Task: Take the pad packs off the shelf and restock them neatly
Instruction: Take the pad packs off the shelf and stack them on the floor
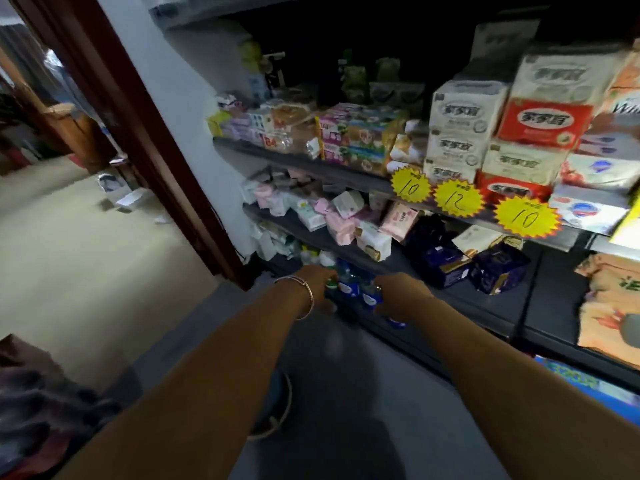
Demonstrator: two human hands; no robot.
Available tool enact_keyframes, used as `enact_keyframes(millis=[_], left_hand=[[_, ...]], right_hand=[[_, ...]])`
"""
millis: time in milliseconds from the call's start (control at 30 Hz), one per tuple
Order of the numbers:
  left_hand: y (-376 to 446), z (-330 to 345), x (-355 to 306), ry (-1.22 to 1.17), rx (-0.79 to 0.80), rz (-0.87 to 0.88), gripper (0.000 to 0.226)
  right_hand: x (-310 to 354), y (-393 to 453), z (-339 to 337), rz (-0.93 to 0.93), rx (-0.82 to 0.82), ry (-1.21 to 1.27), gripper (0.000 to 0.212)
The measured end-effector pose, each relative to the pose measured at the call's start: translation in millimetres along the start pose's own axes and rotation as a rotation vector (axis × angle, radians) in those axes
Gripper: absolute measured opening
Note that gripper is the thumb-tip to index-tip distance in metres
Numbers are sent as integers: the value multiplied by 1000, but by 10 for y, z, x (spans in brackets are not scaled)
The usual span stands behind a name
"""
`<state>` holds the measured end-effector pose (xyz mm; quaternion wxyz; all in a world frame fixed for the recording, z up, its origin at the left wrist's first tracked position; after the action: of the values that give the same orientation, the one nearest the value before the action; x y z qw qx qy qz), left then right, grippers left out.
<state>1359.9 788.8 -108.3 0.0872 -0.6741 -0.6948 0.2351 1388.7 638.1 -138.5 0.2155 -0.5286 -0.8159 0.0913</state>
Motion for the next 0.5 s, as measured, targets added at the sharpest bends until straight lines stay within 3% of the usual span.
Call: enact_keyframes(millis=[133, 500], left_hand=[[689, -221, 287, 8, 26, 87, 65], [2622, -732, 1157, 9, 88, 134, 69]], right_hand=[[31, 625, -122, 108, -27, 18, 41], [120, 2716, -443, 181, -31, 67, 63]])
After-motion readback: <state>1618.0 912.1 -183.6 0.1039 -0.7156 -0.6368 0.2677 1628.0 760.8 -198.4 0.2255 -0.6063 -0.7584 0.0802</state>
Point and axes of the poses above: each hand's wrist, its own y-axis towards the middle knuckle, its own z-axis out of the palm, x = y × z, the point moved 4 cm from there along y, towards the middle knuckle, and after that the axes turned 1 degree about y, right-handed, at the moved point
